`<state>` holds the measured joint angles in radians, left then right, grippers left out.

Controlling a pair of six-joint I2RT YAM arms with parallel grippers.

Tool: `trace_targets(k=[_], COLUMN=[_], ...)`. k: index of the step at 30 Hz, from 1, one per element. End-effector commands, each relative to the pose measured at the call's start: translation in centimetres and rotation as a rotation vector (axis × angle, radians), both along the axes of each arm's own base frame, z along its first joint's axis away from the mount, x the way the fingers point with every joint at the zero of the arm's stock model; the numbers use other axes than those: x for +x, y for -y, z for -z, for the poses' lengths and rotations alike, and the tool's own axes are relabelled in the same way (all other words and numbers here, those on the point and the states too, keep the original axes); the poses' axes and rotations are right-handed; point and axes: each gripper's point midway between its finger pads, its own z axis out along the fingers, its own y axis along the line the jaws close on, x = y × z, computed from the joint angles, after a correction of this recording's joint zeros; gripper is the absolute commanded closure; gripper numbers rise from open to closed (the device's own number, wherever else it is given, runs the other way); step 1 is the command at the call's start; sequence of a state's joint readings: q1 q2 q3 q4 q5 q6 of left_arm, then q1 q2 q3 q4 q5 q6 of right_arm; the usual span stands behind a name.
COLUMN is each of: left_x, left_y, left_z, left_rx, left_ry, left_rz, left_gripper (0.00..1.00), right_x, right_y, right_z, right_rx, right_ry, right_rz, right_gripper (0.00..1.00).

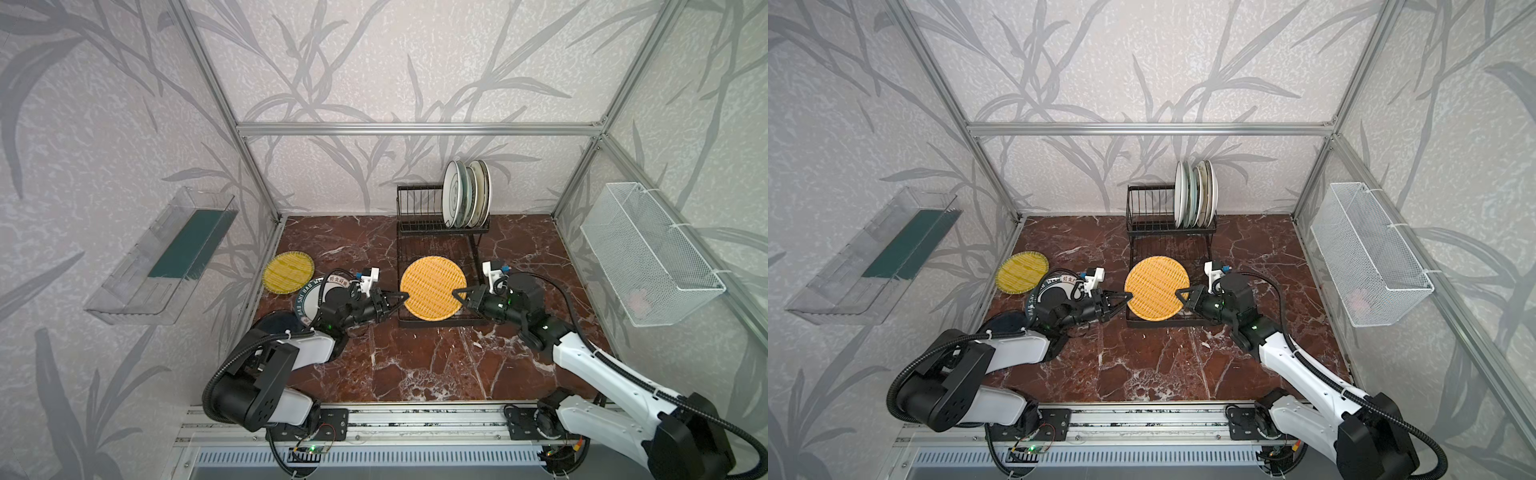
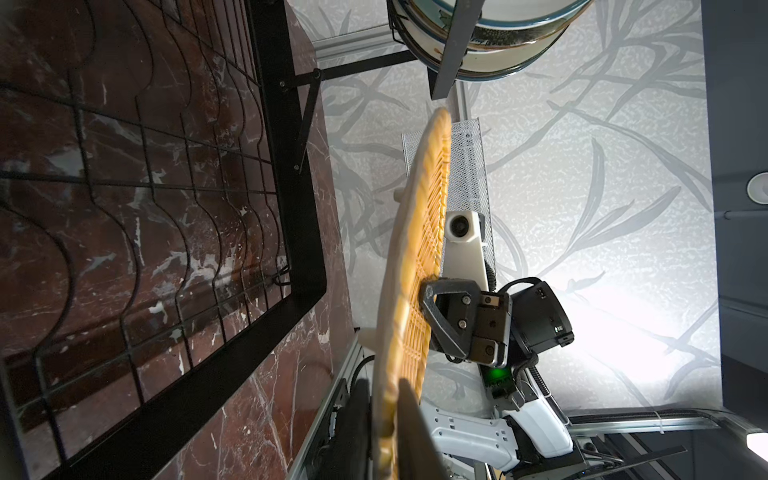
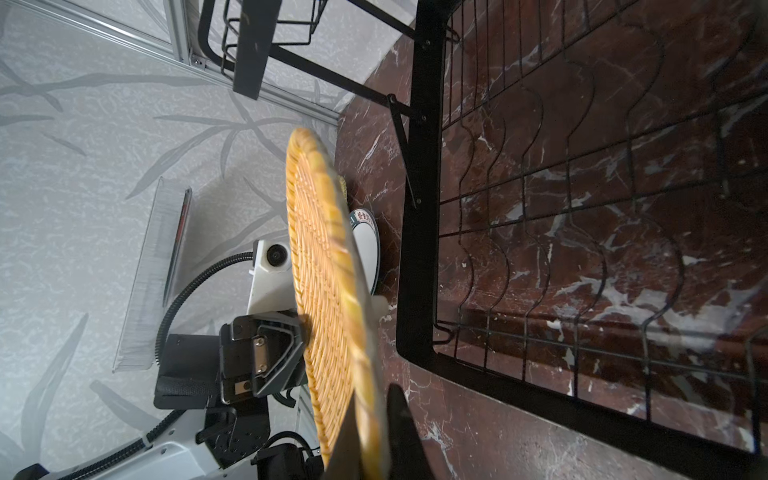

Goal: Load plates into a dish rack
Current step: Place the plate on the dish rack.

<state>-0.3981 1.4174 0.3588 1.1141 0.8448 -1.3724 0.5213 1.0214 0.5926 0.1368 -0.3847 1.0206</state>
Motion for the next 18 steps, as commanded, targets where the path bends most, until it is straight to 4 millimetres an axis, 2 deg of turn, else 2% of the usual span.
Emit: trace_targets(k=[1, 3, 5, 8, 12, 18], left_x=[0.3, 0.6, 0.8, 0.8, 0.2, -1.4], left_y=[-0.6, -1.5, -2.8, -5.2, -7.8, -9.6], left_z=[-1.7, -1.2, -1.1, -2.6, -6.5, -12.8], left_rx=[-0.013, 0.054, 0.137, 0.237, 0.315, 0.366], left_ry=[0.052, 0.053, 0.061, 0.103, 0.197, 0.398], left_rz=[-0.053, -0.115, -0.187, -0.308, -0.382, -0.373], left_gripper=[0.52, 0.32, 0.21, 0.11, 0.05, 0.01], right_x=[0.3, 0.2, 0.1, -0.1, -0.3, 0.3], right_y=[0.9, 1.8, 2.4, 2.3, 1.7, 1.0], right_z=[-5.3, -7.1, -8.6, -10.5, -13.0, -17.4], right_rx=[-0.008, -0.047, -0.079, -0.118, -0.163, -0.246], right_ry=[0.173, 0.231, 0.274, 0.323, 0.405, 0.545], right_rz=[0.076, 0.116, 0.137, 0.135, 0.137, 0.167], right_gripper=[1.00, 1.00, 1.00, 1.00, 1.00, 1.00])
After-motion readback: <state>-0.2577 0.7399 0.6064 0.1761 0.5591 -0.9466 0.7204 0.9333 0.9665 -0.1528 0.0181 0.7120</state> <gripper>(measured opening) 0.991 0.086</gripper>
